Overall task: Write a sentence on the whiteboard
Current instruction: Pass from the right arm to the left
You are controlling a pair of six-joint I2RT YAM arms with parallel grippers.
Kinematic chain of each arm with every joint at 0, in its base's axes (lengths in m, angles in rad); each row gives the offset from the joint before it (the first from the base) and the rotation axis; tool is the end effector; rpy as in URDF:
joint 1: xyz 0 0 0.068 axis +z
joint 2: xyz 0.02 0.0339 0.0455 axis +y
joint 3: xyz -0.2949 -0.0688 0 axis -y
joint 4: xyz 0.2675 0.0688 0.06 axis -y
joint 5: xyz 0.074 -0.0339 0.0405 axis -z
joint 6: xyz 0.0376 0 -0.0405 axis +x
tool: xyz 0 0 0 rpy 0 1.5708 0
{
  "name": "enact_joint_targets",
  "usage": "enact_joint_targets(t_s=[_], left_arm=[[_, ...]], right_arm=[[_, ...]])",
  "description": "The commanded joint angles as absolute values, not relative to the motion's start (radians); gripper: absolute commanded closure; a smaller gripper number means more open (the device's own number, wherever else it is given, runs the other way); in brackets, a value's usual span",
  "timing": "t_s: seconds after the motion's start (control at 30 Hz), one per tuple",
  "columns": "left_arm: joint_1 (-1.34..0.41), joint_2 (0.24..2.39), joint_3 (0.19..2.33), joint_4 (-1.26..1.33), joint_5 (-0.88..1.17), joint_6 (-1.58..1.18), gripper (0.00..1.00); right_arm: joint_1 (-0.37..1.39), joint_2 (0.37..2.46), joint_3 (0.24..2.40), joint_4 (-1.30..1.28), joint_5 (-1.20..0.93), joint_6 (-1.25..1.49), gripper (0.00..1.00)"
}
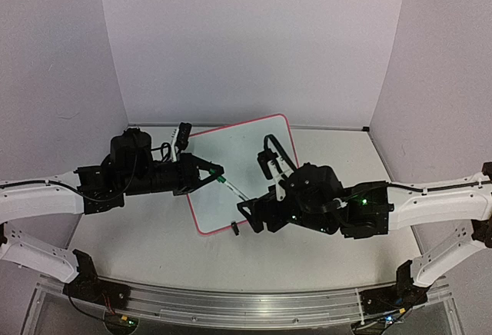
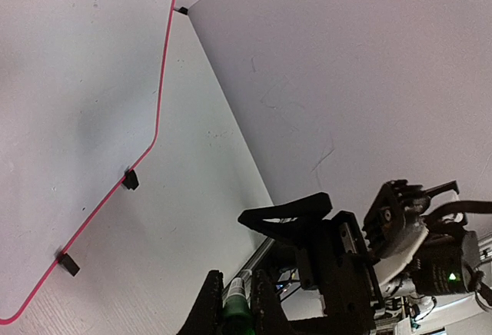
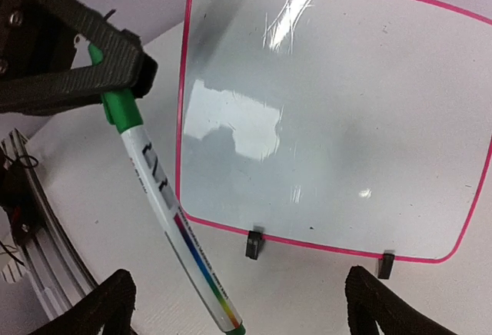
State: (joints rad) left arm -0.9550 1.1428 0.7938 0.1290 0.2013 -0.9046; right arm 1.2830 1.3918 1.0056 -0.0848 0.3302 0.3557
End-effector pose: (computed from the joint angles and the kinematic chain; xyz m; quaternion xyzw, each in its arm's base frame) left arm 0.1542 -0.2310 0.3225 0.0824 0.7747 -0.5455 0.3091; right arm 0.1069 0.3183 0.3088 -0.2993 0.7906 0.2810 0.4543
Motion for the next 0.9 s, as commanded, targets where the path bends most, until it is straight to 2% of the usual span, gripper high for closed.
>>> enact_joint_targets(t_s=[0.0, 0.23, 0.53, 0.87], left_arm=[[-0.913, 1.107, 0.751, 0.354, 0.222, -0.970, 1.00], [-0.885, 1.102, 0.725, 0.523, 0.283, -0.999, 1.00], [-0.868, 1.101, 0.689, 0.632, 0.325, -1.054, 1.00], [-0.868, 1.098, 0.676, 0.697, 0.346, -1.082, 1.00]], right_arm=[[1.211, 1.332, 0.926, 0.216, 0.089, 0.469, 0.08], [1.160, 1.333, 0.854, 0.515, -0.083, 0.581, 0.07], [1.154, 1.381, 0.848, 0.702, -0.130, 0.647, 0.08], [1.147, 1.447, 0.840, 0.894, -0.207, 0.738, 0.18]])
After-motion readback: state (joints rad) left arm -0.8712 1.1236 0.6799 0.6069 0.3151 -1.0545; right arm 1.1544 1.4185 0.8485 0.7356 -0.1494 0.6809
